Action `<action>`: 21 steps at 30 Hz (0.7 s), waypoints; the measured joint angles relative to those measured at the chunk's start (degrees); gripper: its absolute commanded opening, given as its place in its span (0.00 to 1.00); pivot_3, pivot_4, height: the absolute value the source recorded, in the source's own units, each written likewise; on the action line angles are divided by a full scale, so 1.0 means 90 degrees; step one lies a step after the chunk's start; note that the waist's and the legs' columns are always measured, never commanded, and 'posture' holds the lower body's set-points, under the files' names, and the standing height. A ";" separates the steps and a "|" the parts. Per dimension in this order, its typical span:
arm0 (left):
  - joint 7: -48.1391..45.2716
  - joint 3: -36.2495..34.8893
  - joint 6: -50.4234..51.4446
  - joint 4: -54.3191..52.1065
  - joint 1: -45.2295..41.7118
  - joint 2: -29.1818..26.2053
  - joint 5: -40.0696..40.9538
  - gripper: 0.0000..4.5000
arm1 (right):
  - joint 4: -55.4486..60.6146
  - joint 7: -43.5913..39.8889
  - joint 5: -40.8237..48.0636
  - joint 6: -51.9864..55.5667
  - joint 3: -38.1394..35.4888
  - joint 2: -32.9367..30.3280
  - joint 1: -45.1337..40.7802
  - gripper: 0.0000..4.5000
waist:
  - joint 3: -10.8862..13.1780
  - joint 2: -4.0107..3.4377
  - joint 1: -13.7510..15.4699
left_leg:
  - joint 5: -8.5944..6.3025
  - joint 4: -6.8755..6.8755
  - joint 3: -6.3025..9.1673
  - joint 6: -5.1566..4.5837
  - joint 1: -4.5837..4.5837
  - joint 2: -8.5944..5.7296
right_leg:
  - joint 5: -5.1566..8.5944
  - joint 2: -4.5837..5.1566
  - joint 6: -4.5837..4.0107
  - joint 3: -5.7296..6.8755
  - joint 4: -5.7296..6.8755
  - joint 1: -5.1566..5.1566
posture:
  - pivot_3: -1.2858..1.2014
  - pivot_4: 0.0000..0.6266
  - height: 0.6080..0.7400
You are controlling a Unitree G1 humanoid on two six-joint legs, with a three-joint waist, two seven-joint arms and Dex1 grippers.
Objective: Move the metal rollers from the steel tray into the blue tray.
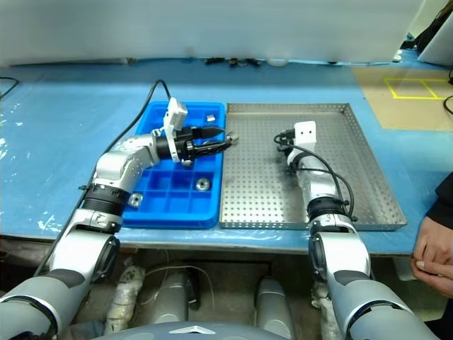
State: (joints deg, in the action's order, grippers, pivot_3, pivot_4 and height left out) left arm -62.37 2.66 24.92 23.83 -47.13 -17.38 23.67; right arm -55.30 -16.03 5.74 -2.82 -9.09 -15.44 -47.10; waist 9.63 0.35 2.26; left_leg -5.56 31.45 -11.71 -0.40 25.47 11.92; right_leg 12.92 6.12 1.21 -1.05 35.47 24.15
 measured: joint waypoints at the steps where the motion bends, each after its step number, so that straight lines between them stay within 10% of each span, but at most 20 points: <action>1: 0.0001 0.0000 0.0002 0.0000 0.0000 0.0000 -0.0001 0.77 | 0.0000 0.0007 0.0001 0.0004 -0.0003 0.0000 0.0000 0.22 | 0.0000 0.0000 0.0000 | 0.0000 -0.0001 0.0000 0.0000 0.0000 0.0000 | 0.0000 0.0000 0.0000 0.0000 0.0000 0.0000 | 0.45 0.24 1.00; 6: 0.0002 0.0000 0.0004 0.0000 0.0000 0.0000 -0.0001 0.77 | 0.0003 0.0090 0.0006 0.0072 -0.0029 0.0000 0.0000 0.22 | 0.0000 0.0000 0.0002 | 0.0000 0.0000 -0.0001 0.0000 0.0000 -0.0003 | 0.0000 0.0000 0.0000 -0.0001 -0.0001 -0.0001 | 0.45 0.24 1.00; 15: 0.0005 0.0003 0.0011 -0.0003 0.0028 -0.0002 -0.0002 0.77 | -0.0043 0.0311 0.0008 0.0129 -0.0111 -0.0005 0.0185 0.98 | 0.0001 -0.0001 0.0004 | -0.0001 -0.0014 -0.0005 -0.0002 0.0013 -0.0004 | 0.0000 0.0000 0.0000 0.0000 -0.0018 0.0011 | 0.44 0.24 1.00; 21: 0.0002 0.0004 0.0008 -0.0002 0.0028 0.0001 -0.0003 0.77 | -0.0043 0.0351 0.0098 0.0257 -0.0172 0.0001 0.0136 0.99 | 0.0001 -0.0001 0.0003 | -0.0002 -0.0017 -0.0005 -0.0003 0.0012 -0.0002 | 0.0000 0.0000 0.0000 0.0000 -0.0022 0.0011 | 0.44 0.24 1.00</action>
State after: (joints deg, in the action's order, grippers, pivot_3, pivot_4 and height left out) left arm -62.35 2.69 25.00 23.81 -46.88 -17.37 23.65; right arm -55.68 -12.87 6.62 -0.51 -10.64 -15.43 -45.87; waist 9.63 0.33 2.29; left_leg -5.58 31.29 -11.76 -0.42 25.58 11.90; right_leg 12.92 6.12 1.21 -1.05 35.26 24.25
